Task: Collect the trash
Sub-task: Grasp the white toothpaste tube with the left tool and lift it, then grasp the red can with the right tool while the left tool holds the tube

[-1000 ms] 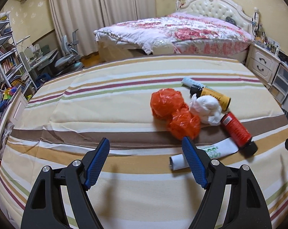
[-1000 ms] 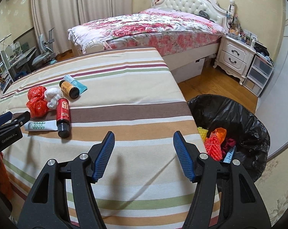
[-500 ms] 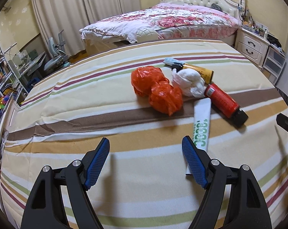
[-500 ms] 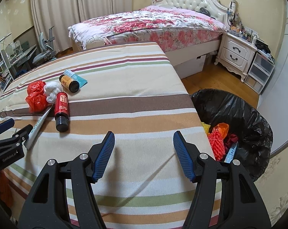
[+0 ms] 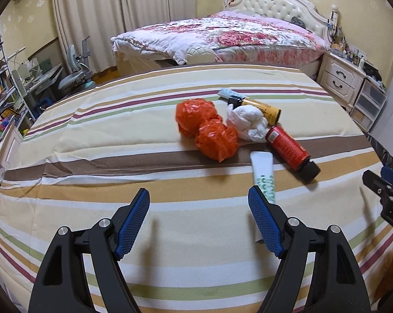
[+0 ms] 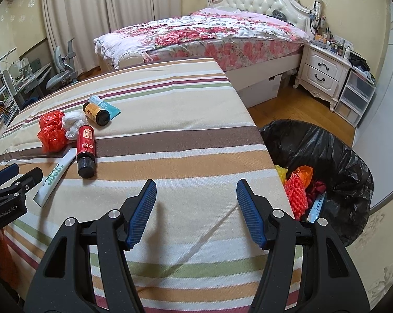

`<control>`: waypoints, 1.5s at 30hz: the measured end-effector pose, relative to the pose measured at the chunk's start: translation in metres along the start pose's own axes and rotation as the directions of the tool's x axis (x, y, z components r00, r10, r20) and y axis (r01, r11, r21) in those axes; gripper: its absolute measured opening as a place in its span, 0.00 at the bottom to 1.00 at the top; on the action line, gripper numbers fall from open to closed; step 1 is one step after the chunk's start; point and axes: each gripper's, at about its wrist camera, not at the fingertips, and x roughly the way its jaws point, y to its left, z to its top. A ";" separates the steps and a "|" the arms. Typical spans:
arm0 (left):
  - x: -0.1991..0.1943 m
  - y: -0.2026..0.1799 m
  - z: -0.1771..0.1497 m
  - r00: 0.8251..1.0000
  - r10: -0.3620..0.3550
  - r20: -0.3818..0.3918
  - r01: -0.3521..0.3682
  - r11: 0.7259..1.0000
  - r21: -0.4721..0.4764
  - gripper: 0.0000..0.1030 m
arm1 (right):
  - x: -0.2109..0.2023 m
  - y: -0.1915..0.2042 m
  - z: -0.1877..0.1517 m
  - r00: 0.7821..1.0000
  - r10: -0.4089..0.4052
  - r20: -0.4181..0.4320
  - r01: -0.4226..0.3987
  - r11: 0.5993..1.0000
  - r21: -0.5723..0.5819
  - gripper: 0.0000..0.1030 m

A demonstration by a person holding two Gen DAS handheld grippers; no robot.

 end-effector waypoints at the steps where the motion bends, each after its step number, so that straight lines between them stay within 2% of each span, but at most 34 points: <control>1: 0.000 -0.003 0.000 1.000 -0.006 0.001 0.006 1.000 0.005 0.73 | -0.001 0.000 0.000 1.000 0.002 0.000 -0.002 1.000 0.002 0.60; 6: 0.003 -0.017 0.004 0.999 -0.037 0.006 0.037 0.999 0.027 0.71 | -0.002 -0.002 -0.001 1.000 0.007 0.001 -0.007 1.000 0.008 0.60; 8: 0.007 -0.023 0.005 0.999 -0.045 -0.002 0.045 0.998 0.039 0.66 | -0.002 -0.004 -0.001 1.000 0.010 0.001 -0.010 1.000 0.010 0.61; 12: 0.015 -0.030 0.004 0.997 -0.065 -0.036 0.067 0.997 0.049 0.53 | -0.002 -0.004 -0.001 1.000 0.009 0.000 -0.009 1.000 0.010 0.61; 16: 0.015 -0.031 0.001 0.996 -0.077 -0.039 0.079 0.995 0.057 0.34 | -0.002 -0.003 -0.001 1.000 0.007 0.001 -0.007 1.000 0.006 0.61; 21: 0.010 -0.025 -0.004 0.996 -0.085 -0.033 0.087 0.995 0.041 0.23 | -0.001 -0.002 -0.003 1.000 0.005 0.000 -0.005 1.000 -0.007 0.61; 31: -0.005 -0.006 -0.020 0.995 -0.100 -0.030 0.100 0.995 0.006 0.23 | 0.001 0.023 -0.004 1.000 0.026 -0.015 -0.027 0.997 -0.066 0.61; 36: -0.003 0.001 -0.018 0.993 -0.113 -0.038 0.113 0.994 0.001 0.23 | 0.004 0.036 -0.004 0.999 0.034 -0.024 -0.036 0.995 -0.093 0.61; 40: 0.001 0.001 -0.015 0.993 -0.109 -0.040 0.109 0.994 -0.003 0.37 | 0.005 0.041 -0.003 0.999 0.035 -0.028 -0.038 0.994 -0.102 0.60; 45: 0.005 0.000 -0.012 0.993 -0.110 -0.036 0.110 0.994 0.003 0.35 | 0.006 0.045 0.000 0.998 0.046 -0.031 -0.050 0.993 -0.109 0.61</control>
